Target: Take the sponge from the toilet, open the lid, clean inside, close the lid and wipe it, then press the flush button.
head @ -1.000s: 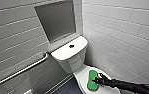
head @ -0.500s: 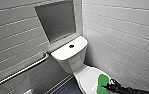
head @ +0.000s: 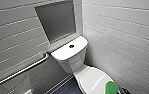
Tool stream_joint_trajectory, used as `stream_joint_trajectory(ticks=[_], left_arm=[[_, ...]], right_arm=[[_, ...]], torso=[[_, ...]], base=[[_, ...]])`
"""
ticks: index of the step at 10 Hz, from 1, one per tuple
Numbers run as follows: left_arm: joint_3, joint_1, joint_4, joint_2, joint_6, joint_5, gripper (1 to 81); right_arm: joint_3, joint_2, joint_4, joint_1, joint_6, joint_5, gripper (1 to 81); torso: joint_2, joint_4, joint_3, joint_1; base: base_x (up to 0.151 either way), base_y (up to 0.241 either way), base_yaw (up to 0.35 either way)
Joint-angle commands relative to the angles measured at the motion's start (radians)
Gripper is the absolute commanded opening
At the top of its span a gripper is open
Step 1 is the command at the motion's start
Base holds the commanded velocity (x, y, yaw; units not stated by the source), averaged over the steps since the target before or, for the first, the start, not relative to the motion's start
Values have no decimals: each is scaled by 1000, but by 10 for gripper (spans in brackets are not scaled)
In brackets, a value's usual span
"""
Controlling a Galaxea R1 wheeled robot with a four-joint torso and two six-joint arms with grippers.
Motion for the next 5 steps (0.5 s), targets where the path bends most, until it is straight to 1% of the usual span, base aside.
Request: stream_joint_trajectory(ticks=[1,3,5], left_arm=[[15,5,7,-18,9,99,811],[18,-4,7,-23,10,99,811],[21,-10,26,-18,10,99,811]], right_arm=[[133,-178,2,-27,0,-12,10],[164,-244,5,-98,0,34,10],[214,-271,-3,-158,-3,67,10]], torso=[[0,0,0,0],[0,0,0,0],[0,0,0,0]], base=[[0,0,0],[0,0,0],[0,0,0]])
